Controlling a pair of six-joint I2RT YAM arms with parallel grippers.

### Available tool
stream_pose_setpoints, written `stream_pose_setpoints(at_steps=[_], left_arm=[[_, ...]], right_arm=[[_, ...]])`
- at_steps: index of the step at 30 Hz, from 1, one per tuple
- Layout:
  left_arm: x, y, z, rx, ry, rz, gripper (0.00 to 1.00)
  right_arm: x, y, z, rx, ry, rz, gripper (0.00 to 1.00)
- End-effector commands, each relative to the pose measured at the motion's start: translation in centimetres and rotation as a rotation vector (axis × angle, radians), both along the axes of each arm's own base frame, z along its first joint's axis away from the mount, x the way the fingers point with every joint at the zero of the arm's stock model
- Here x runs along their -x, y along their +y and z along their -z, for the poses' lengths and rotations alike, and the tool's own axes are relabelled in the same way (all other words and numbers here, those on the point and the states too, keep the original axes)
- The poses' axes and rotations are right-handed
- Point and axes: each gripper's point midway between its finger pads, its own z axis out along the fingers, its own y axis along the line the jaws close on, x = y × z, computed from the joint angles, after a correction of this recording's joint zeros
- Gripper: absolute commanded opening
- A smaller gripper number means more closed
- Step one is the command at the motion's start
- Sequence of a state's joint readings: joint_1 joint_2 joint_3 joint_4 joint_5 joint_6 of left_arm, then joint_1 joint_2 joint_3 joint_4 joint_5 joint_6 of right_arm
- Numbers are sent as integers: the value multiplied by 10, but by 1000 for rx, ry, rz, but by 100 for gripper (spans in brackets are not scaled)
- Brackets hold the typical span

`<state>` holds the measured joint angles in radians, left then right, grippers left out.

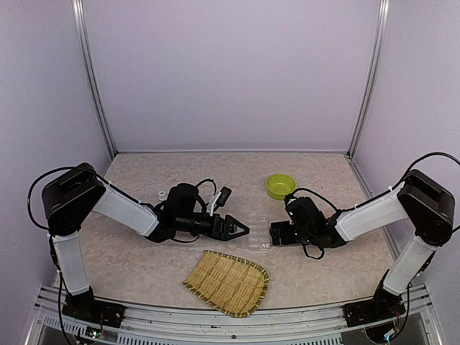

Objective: Sort the pills into containers
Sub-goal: Close the lid of the pill container.

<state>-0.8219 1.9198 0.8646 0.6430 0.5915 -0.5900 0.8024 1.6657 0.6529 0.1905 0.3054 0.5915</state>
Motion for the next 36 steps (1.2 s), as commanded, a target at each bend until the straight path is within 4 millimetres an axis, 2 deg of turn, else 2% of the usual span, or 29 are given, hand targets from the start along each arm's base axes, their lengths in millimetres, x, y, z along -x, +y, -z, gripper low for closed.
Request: stream_pose_setpoints(at_steps=[1,36], left_arm=[[1,-5,-16,27,-52,16,93],[10,-14,-16,57,-38,55,92]], right_arm=[[13,-2,11,26,76,-25,100],[18,4,11,-29,87,-41,100]])
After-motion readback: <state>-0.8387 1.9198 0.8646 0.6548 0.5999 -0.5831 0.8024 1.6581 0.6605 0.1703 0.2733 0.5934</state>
